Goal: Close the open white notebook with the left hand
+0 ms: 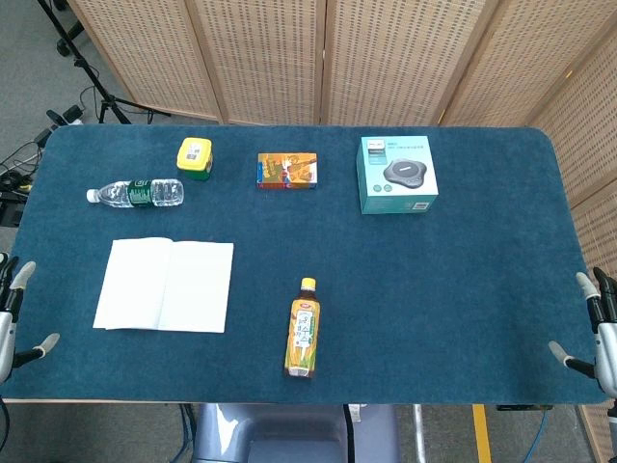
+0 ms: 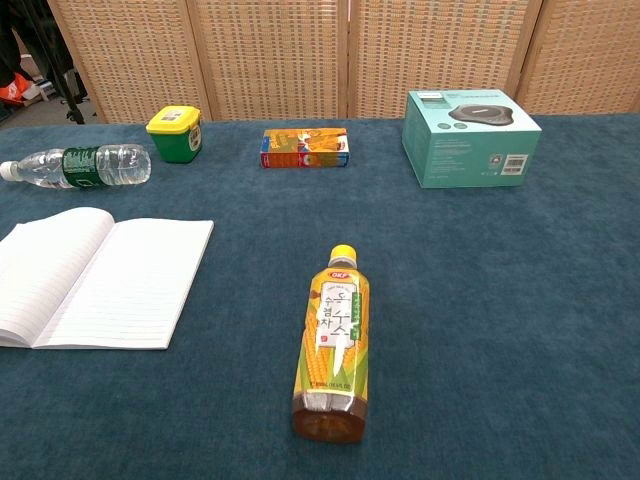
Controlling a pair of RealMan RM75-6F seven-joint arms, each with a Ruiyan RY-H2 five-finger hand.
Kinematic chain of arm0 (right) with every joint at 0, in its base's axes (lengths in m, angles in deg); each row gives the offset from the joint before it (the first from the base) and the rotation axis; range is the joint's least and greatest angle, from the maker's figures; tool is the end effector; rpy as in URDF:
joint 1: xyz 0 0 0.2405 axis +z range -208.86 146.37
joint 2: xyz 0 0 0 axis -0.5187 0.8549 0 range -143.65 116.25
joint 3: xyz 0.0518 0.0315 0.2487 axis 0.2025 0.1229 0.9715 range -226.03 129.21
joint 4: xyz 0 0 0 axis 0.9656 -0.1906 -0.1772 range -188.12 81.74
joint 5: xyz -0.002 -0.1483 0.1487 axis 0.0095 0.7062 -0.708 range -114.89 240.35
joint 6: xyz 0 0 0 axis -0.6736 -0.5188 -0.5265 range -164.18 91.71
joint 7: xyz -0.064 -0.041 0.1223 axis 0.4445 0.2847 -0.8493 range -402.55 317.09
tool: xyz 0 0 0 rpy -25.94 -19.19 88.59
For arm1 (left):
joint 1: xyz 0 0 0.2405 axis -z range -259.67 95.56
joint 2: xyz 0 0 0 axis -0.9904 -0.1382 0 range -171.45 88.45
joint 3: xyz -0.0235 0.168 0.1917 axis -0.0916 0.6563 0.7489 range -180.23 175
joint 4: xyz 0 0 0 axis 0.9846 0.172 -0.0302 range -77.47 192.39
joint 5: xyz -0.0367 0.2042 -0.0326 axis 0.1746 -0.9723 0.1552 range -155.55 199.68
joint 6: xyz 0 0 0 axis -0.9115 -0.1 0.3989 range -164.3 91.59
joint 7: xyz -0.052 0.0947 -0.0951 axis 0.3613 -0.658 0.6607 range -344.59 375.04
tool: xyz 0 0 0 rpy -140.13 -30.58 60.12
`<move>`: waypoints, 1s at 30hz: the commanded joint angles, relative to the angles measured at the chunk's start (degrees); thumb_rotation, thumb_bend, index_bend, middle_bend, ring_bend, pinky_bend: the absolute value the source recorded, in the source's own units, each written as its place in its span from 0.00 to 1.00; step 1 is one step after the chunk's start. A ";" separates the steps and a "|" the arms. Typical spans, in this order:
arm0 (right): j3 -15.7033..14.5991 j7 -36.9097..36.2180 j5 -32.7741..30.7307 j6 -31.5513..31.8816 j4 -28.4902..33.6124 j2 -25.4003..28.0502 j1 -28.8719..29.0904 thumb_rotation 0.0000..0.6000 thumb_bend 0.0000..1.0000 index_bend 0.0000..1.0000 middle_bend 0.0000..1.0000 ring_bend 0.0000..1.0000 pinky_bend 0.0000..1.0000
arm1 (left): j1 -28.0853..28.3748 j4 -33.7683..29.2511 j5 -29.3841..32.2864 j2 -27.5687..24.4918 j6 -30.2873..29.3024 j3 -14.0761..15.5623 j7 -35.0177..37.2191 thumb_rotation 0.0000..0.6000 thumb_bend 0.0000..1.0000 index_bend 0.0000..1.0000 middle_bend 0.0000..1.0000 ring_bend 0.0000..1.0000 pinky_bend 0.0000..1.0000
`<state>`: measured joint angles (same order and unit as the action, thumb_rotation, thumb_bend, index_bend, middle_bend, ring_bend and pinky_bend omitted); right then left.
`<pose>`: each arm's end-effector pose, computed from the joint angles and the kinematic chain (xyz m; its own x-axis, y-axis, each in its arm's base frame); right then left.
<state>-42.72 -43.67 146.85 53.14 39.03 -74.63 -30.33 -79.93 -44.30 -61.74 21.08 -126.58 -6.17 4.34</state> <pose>-0.3224 -0.1686 0.1961 0.4325 0.0968 0.8964 -0.9010 0.0822 0.4259 -0.2885 0.1664 0.1691 0.4438 -0.0619 0.8940 0.8953 0.0725 -0.4395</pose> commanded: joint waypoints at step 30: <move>0.19 -4.05 -0.62 -1.38 0.05 1.55 0.14 1.00 0.00 0.00 0.00 0.00 0.00 | 11.49 27.96 -8.94 17.11 14.82 3.44 10.16 1.00 0.08 0.00 0.00 0.00 0.00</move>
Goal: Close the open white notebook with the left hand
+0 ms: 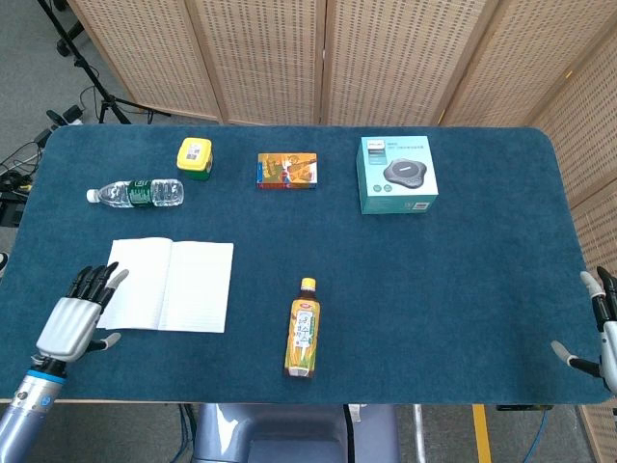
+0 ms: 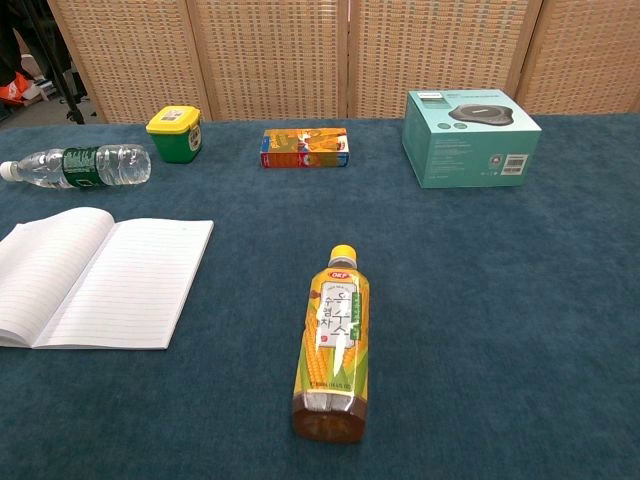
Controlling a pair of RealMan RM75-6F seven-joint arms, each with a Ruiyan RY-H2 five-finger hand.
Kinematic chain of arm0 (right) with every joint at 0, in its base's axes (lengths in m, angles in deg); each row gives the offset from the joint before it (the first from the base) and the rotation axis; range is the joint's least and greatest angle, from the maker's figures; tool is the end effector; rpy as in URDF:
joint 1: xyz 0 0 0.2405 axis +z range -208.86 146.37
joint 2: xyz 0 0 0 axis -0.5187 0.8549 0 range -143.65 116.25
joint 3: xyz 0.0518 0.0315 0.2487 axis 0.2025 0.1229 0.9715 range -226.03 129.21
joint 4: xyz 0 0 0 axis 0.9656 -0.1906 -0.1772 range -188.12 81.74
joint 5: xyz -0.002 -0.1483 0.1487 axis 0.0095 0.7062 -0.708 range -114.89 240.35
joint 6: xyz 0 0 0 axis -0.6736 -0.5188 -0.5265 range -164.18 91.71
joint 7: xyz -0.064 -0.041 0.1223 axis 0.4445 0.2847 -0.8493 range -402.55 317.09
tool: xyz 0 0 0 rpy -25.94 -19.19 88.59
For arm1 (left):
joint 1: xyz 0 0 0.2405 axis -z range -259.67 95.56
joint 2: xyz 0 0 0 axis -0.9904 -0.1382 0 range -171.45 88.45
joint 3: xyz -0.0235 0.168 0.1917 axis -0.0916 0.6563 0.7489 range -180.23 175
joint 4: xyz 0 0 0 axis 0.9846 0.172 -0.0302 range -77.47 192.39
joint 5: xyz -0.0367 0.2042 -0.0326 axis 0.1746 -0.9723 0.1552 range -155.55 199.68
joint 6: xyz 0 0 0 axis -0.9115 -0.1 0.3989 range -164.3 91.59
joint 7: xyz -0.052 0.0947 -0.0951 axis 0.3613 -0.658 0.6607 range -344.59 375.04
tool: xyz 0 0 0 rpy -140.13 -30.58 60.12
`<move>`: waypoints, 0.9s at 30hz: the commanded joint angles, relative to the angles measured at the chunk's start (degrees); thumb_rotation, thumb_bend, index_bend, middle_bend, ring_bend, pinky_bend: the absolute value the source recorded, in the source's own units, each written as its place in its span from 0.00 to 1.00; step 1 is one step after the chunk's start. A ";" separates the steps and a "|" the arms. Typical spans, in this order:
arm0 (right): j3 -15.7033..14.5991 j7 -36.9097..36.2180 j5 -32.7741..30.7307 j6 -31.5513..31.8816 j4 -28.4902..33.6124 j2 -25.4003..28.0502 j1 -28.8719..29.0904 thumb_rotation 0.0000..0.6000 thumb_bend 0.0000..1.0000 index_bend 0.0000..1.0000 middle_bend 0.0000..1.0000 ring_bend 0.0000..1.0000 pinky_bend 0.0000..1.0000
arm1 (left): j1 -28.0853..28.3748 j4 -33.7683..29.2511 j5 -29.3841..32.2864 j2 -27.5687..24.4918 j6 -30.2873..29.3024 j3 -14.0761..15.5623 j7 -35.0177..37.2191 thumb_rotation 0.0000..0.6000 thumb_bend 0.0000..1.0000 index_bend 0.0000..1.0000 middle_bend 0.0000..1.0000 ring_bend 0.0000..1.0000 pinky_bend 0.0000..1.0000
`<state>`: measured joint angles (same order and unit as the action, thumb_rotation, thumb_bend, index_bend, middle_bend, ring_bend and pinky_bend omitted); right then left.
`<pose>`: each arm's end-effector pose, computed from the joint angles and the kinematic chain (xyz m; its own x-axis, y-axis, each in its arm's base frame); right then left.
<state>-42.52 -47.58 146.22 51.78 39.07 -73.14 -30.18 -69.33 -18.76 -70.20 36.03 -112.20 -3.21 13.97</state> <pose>-0.3256 -0.1704 0.2027 0.3918 0.0845 0.9162 -0.9189 0.0855 0.3850 -0.3132 0.2161 0.0748 0.4978 0.1273 0.8579 0.8552 -0.2364 -0.4612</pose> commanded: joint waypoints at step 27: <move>0.02 -1.36 0.00 -0.26 0.10 0.52 -0.02 1.00 0.00 0.00 0.00 0.00 0.00 | 2.89 13.10 4.09 8.69 5.22 0.92 1.29 1.00 0.09 0.00 0.00 0.00 0.00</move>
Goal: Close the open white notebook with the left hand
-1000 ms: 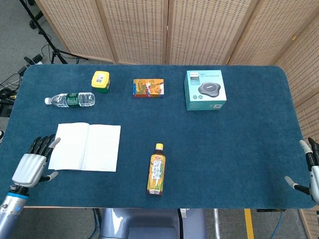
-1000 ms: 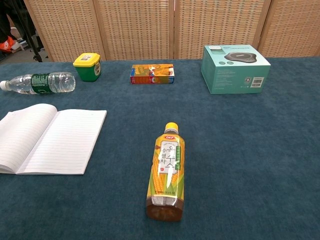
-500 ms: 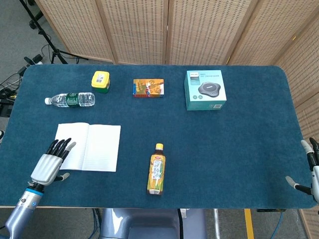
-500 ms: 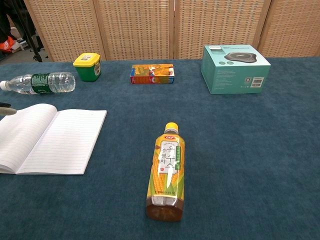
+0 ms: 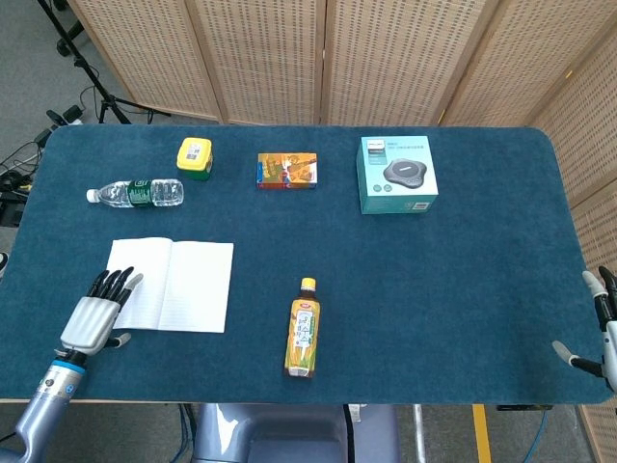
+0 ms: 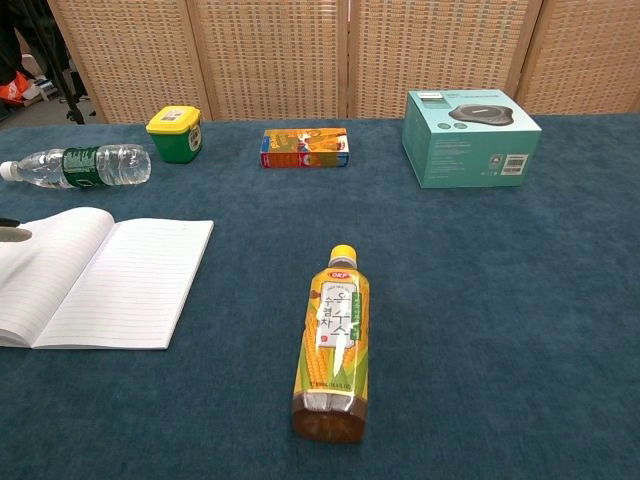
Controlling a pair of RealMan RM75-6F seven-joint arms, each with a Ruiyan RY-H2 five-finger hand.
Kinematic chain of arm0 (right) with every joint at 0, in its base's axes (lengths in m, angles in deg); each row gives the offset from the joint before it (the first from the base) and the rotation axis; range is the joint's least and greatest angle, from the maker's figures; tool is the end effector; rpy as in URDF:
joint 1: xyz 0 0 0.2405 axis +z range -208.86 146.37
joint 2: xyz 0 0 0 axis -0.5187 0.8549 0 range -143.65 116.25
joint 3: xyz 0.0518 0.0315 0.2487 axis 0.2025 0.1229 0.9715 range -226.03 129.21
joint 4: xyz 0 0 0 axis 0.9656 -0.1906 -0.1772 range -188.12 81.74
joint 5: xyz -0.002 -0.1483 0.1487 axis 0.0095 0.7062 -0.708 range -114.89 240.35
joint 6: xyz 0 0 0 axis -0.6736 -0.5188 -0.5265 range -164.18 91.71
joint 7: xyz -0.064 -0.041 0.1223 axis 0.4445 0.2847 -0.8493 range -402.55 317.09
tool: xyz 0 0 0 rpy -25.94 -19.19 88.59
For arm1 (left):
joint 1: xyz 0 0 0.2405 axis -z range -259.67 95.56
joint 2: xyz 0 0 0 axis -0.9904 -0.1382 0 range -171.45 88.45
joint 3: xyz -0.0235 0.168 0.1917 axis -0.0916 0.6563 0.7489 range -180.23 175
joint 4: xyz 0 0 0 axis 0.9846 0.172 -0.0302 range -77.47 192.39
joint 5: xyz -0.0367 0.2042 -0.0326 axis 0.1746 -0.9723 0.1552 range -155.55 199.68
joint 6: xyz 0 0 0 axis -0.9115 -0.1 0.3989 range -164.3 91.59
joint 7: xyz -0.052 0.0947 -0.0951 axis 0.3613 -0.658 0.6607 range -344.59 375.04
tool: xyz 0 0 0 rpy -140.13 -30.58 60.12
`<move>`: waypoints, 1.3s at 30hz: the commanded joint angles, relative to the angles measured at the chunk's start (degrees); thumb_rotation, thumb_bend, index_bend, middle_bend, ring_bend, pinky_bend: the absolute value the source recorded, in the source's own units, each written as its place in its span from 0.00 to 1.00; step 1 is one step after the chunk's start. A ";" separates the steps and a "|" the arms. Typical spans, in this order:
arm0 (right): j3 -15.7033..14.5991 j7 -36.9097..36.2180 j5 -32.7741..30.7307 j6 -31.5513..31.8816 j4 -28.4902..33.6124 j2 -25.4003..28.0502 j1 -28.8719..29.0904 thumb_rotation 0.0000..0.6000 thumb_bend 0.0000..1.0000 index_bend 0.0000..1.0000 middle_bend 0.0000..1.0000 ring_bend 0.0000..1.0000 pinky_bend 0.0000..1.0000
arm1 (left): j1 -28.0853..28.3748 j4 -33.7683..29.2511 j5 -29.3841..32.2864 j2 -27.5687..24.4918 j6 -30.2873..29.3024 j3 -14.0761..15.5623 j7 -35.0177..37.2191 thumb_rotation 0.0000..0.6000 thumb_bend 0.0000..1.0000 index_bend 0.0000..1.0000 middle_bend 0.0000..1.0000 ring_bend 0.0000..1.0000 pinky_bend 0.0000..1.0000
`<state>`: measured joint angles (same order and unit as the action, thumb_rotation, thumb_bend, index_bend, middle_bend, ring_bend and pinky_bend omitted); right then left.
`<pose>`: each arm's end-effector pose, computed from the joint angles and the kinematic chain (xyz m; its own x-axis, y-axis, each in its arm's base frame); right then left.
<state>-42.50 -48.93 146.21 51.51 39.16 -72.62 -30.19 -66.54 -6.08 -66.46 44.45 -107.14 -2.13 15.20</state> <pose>-0.3260 -0.1704 0.2049 0.3767 0.0822 0.9227 -0.9251 0.0841 0.3702 -0.3391 0.2330 0.0374 0.5450 0.1977 0.8148 0.8355 -0.2093 -0.5081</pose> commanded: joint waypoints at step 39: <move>0.12 -1.28 -0.83 -1.42 0.19 0.41 0.44 1.00 0.00 0.00 0.00 0.00 0.00 | 3.53 11.45 -8.15 3.39 -9.05 1.87 -15.83 1.00 0.38 0.00 0.00 0.00 0.00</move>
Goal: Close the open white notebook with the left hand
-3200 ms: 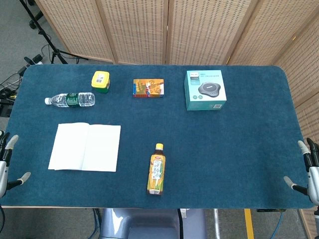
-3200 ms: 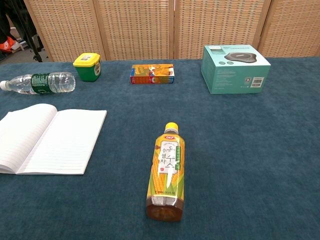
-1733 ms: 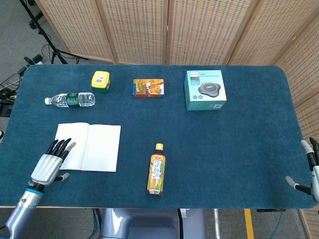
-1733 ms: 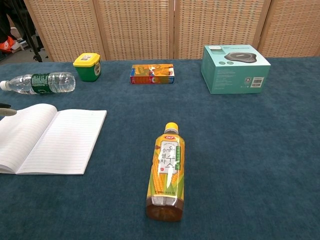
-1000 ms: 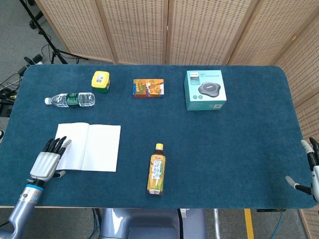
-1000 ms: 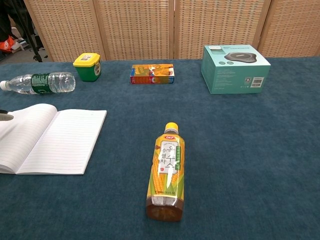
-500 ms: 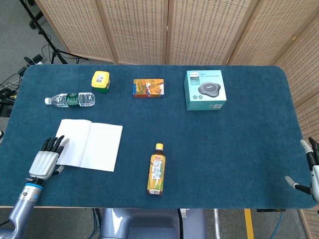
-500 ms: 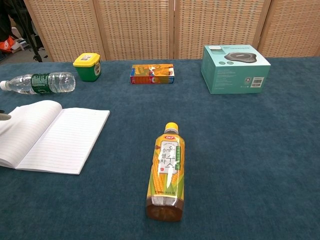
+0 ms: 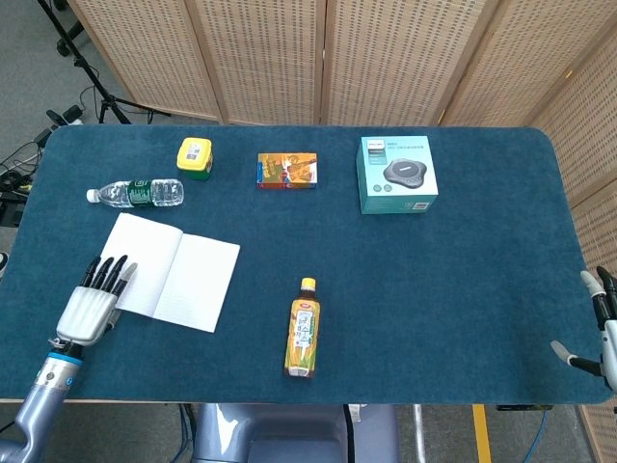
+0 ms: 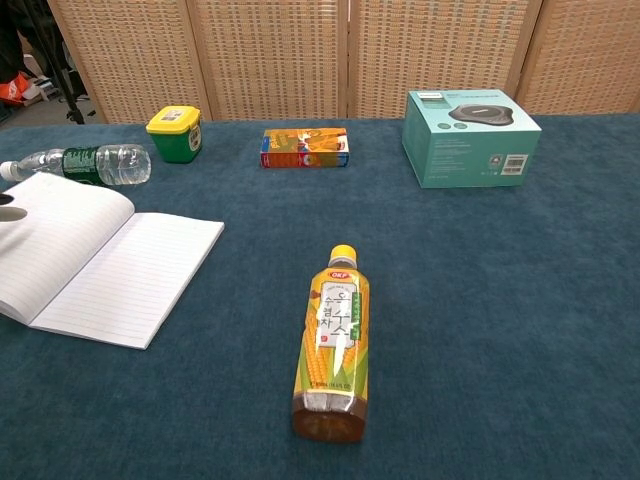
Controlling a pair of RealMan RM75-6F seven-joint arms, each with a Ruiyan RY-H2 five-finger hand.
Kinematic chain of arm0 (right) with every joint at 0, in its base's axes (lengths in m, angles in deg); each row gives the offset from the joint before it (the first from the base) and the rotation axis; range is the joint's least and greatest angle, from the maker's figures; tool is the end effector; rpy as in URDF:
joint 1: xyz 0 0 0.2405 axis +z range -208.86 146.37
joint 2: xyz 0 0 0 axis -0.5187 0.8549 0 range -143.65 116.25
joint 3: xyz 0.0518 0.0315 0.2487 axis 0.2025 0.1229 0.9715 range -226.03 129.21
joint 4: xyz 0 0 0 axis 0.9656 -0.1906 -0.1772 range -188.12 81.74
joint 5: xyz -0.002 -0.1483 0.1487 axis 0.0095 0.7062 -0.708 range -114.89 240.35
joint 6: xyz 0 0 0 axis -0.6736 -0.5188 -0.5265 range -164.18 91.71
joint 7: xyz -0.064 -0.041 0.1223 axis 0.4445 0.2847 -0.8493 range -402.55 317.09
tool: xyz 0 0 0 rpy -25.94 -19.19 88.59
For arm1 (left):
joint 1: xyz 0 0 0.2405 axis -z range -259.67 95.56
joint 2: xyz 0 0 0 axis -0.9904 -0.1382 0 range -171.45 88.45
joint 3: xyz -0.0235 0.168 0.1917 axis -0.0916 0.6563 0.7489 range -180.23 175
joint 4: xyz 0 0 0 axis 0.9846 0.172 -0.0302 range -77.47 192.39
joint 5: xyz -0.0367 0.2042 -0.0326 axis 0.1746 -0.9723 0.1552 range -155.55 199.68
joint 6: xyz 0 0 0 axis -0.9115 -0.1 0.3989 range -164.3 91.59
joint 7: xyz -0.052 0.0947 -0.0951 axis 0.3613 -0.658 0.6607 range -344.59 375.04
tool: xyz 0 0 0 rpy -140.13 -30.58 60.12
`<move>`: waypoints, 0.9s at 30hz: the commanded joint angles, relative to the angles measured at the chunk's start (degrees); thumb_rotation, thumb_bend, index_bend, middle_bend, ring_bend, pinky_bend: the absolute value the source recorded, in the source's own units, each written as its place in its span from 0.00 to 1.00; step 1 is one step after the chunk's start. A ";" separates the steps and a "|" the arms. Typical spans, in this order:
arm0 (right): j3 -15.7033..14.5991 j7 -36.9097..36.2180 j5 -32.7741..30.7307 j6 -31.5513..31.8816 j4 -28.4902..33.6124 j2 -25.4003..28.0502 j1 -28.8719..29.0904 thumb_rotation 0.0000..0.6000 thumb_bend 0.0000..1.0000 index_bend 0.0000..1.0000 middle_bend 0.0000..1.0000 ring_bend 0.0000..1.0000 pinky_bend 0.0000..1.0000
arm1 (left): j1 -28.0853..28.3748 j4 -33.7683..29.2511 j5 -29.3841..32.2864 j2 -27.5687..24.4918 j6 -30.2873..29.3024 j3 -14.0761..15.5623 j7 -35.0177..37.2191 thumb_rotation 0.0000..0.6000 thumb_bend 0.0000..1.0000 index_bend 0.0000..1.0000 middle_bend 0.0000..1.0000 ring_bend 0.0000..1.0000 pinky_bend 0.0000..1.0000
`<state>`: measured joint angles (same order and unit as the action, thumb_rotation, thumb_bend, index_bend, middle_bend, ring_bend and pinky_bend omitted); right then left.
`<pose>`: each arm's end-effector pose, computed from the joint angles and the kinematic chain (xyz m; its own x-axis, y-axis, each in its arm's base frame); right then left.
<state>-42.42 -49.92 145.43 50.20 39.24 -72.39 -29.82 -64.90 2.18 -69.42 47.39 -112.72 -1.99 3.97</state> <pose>-0.3279 -0.1728 0.2043 0.3607 0.0666 0.9303 -0.9306 0.0925 0.3542 -0.3376 0.2481 0.0440 0.7577 0.0104 0.6525 0.6292 -0.2771 -0.7262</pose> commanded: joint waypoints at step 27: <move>0.36 -3.87 -0.08 0.51 -0.03 1.34 -0.38 1.00 0.00 0.00 0.00 0.00 0.00 | 3.29 -6.48 -7.30 -1.23 -20.11 -0.31 3.41 1.00 0.17 0.00 0.00 0.00 0.00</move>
<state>-42.07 -53.80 145.37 50.71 39.20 -71.04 -30.20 -56.80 7.47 -87.78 49.00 -131.40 2.54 0.13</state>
